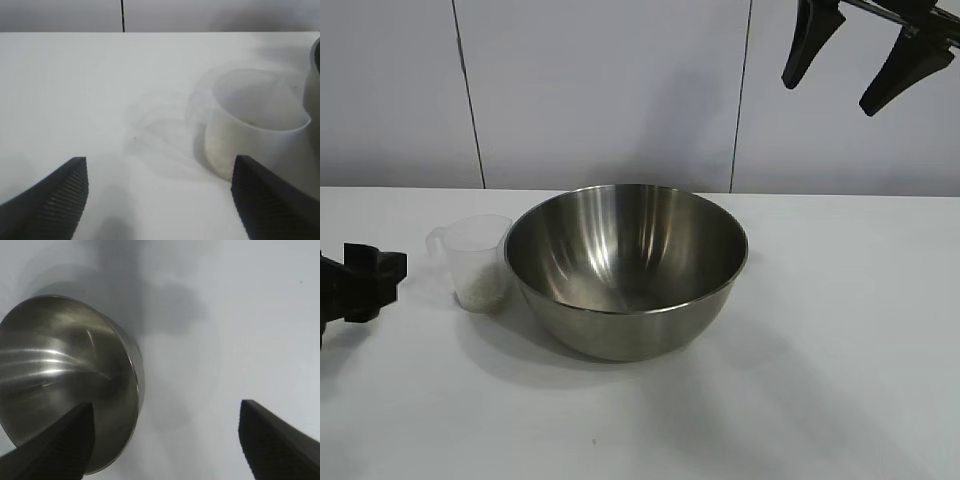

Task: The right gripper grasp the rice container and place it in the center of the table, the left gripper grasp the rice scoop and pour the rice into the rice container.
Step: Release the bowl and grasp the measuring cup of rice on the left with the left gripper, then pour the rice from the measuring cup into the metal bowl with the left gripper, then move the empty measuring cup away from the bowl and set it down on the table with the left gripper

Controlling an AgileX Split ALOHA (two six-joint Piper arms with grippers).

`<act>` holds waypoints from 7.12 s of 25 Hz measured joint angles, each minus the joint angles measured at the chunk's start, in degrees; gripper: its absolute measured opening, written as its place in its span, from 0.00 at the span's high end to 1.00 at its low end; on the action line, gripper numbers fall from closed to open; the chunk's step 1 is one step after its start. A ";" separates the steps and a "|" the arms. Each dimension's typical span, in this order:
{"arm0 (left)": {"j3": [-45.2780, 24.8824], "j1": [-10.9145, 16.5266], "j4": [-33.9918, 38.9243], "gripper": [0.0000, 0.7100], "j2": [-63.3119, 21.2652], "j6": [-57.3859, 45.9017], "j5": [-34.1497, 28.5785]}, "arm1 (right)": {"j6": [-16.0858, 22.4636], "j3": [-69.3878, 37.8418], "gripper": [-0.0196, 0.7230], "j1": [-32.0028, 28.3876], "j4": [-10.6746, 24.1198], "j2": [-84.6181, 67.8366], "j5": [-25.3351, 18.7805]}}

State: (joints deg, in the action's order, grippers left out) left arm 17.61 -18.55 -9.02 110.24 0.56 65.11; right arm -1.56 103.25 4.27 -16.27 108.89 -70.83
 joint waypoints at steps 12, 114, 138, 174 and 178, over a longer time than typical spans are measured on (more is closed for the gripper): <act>7.54 0.00 0.31 0.20 9.55 2.47 0.66 | -0.06 0.00 0.24 0.00 0.00 0.00 0.00; 31.60 -22.40 -13.87 0.99 -7.64 106.38 -23.95 | -0.23 0.00 0.24 0.00 -0.64 0.00 2.02; 31.66 -25.73 -14.00 0.99 -7.64 155.50 -28.80 | -0.23 0.00 0.24 0.00 -1.49 0.00 2.84; 41.30 12.67 -89.26 0.99 -11.76 100.18 -95.60 | -1.06 0.00 0.24 0.00 -1.68 0.00 3.15; 37.99 16.95 -88.69 0.99 -11.70 114.46 -101.79 | -1.24 0.00 0.24 0.00 -1.68 0.00 3.15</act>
State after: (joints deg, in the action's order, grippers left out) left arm 55.60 -1.61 -97.71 98.54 115.02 -36.69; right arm -2.79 103.25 4.27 -17.95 108.89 -67.68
